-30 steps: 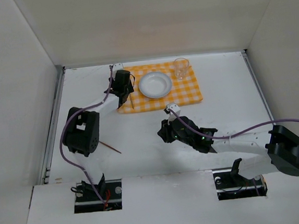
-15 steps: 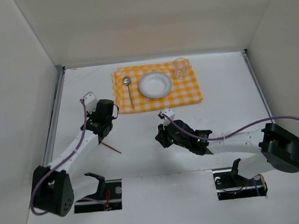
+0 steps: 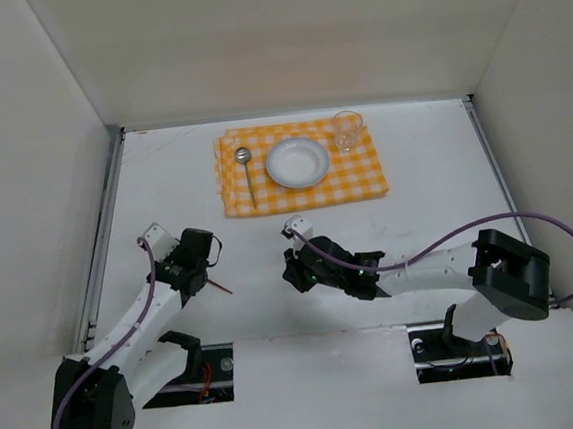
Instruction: Set the dinner table for one person
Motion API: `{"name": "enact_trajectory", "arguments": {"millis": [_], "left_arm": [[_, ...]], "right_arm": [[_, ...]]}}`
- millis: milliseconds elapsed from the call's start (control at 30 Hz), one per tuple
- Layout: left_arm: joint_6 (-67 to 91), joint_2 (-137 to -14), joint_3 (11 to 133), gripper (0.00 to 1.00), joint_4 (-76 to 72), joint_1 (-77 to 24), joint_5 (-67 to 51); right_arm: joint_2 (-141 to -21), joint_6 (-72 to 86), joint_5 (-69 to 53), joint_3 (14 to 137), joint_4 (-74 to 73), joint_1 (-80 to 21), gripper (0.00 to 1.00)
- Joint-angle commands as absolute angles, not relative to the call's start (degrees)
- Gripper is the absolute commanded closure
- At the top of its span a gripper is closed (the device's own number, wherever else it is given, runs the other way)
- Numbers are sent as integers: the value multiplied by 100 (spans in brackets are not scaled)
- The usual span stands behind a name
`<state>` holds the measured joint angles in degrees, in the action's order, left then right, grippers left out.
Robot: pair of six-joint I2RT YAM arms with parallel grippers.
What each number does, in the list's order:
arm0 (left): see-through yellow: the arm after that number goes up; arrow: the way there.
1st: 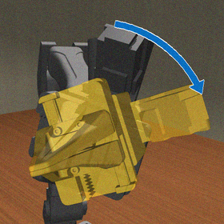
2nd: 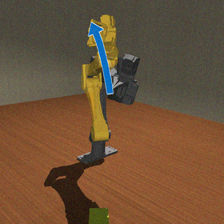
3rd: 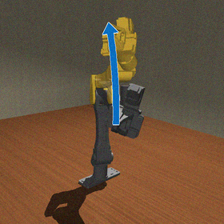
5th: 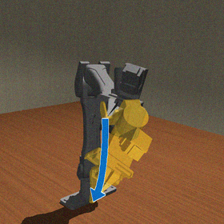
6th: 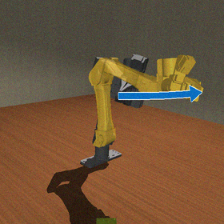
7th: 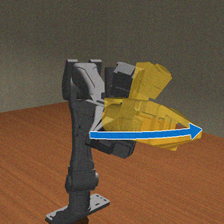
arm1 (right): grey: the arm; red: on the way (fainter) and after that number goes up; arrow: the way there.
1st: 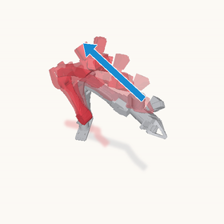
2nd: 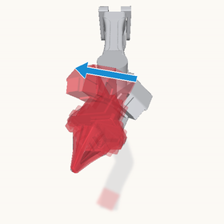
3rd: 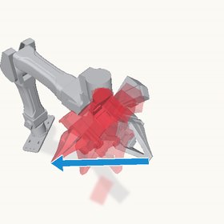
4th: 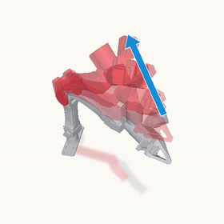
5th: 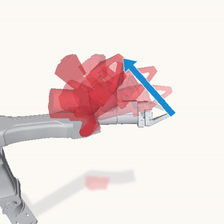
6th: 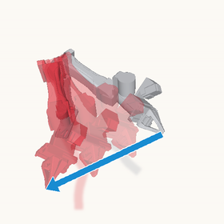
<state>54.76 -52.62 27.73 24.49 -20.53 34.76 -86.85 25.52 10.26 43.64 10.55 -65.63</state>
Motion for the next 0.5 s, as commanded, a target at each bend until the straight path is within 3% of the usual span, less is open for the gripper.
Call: {"name": "enact_trajectory", "arguments": {"millis": [0, 467], "left_arm": [[6072, -5519, 2690, 72, 2734, -2122, 3454], [6750, -6266, 2690, 71, 2645, -2474, 3480]], "right_arm": [[-8649, 2479, 1090, 4553, 1222, -6640, 87], [-8332, 2443, 1090, 4324, 1257, -6640, 85]]}}
